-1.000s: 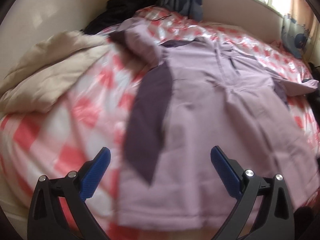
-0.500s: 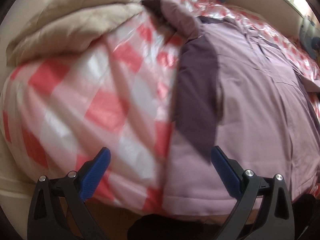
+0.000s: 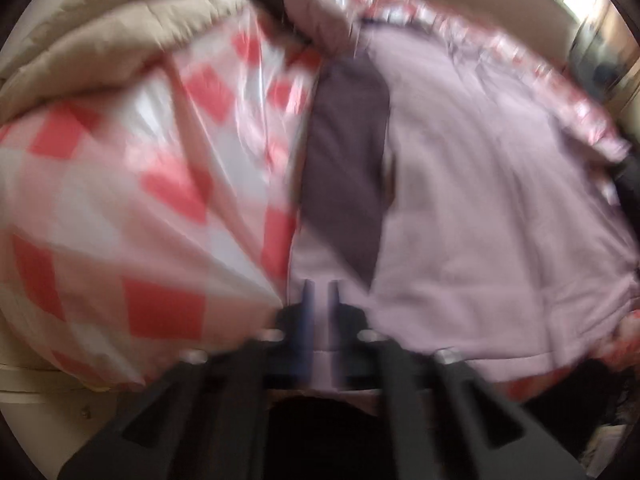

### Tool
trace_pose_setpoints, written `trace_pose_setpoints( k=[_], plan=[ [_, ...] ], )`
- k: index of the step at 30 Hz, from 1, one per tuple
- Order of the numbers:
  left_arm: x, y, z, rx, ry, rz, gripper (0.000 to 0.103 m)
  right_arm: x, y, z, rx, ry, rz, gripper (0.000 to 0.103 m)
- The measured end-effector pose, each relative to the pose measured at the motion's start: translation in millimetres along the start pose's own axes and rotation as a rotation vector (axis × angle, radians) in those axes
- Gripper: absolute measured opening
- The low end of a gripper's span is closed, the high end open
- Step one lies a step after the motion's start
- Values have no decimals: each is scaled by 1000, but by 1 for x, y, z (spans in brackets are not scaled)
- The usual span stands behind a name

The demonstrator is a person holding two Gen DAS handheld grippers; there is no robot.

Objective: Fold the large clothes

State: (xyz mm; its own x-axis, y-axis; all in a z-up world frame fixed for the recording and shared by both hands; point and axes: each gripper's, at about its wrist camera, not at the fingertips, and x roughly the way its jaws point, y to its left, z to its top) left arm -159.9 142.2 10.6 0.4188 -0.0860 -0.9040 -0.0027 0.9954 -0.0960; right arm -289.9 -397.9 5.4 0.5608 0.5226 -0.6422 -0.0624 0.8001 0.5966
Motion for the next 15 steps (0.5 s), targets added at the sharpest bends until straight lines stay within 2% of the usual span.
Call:
trace_pose_setpoints(
  k=[1, 3, 5, 7, 9, 10, 11, 12, 13, 14, 15],
  plan=[
    [-20, 1, 3, 11, -50, 30, 6, -12, 6, 3, -13, -20, 8, 12],
    [-43, 3, 7, 28, -96, 58, 6, -24, 15, 4, -41, -33, 11, 12],
    [-46, 5, 5, 60, -76, 71, 6, -26, 14, 0, -38, -21, 4, 11],
    [-23, 14, -3, 68, -8, 107, 8, -16, -3, -11, -30, 33, -25, 11],
    [15, 22, -12, 36, 94, 89, 39, -3, -24, -22, -3, 74, -42, 15],
    [26, 27, -16, 11, 101, 97, 64, 0, -34, -27, 18, 73, -23, 16],
    [31, 27, -16, -6, 100, 96, 65, -1, -41, -29, 31, 66, -8, 25],
    [37, 30, -19, -46, 113, 50, 65, -1, -49, -31, 60, 54, -1, 35],
    [42, 32, -20, -83, 125, -18, 69, -2, -53, -32, 69, 52, -9, 59],
    [46, 31, -20, -96, 135, -54, 77, -1, -54, -30, 68, 45, -21, 69],
    [51, 27, -20, -90, 144, -50, 80, 1, -52, -29, 59, 42, -24, 69]
  ],
)
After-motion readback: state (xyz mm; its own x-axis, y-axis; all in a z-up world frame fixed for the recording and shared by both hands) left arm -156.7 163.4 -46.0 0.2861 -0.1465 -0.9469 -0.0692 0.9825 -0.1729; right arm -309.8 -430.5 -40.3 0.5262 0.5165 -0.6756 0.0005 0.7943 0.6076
